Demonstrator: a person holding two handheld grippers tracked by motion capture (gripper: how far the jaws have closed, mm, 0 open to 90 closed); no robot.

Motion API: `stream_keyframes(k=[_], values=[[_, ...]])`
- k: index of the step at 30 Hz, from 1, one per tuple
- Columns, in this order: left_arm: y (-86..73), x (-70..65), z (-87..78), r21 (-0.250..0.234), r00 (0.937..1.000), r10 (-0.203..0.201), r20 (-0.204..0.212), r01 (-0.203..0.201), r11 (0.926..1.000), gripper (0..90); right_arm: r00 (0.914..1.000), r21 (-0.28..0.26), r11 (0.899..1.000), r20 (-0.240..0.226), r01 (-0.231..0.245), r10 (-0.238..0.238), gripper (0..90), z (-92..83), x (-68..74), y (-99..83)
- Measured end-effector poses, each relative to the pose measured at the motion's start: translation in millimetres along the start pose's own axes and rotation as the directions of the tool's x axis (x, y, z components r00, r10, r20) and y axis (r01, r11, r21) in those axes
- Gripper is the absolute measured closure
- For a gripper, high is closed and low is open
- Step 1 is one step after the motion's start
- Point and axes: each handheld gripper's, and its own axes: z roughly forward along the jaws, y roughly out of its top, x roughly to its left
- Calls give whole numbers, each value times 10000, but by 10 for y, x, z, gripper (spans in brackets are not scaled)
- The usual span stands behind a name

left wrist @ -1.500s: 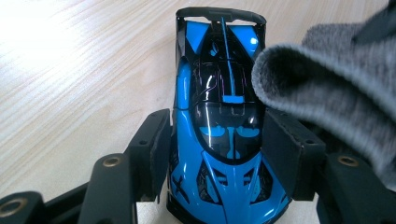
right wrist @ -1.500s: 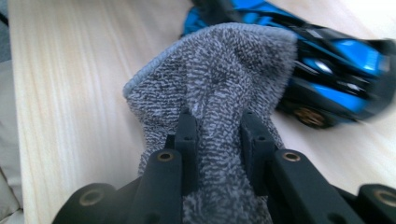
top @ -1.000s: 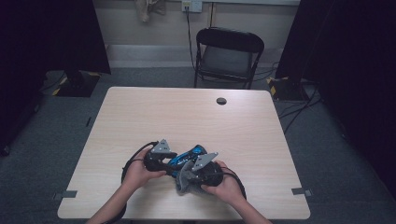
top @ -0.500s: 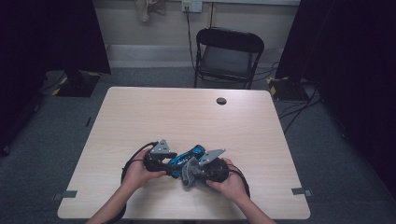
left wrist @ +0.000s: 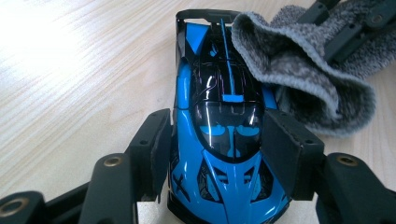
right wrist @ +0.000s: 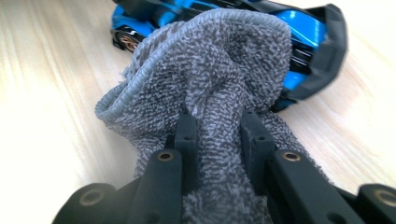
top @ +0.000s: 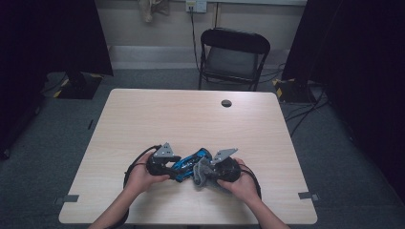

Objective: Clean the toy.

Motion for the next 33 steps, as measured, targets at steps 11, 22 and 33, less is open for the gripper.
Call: stream_keyframes(k=[11, 22, 33], values=[[1, -2, -7, 40, 10000, 54, -30, -54, 10000, 439, 9995, 81, 9998, 283, -174, 172, 731, -51, -112, -37], [0, -2, -6, 22, 10000, 58, -23, -58, 10000, 440, 9945, 65, 9978, 823, -656, 649, 732, -187, -276, -164], [2, 3, -5, 35, 10000, 44, 3, -44, 10000, 440, 9996, -455, 9986, -31, 279, -281, 732, -333, 70, -57]])
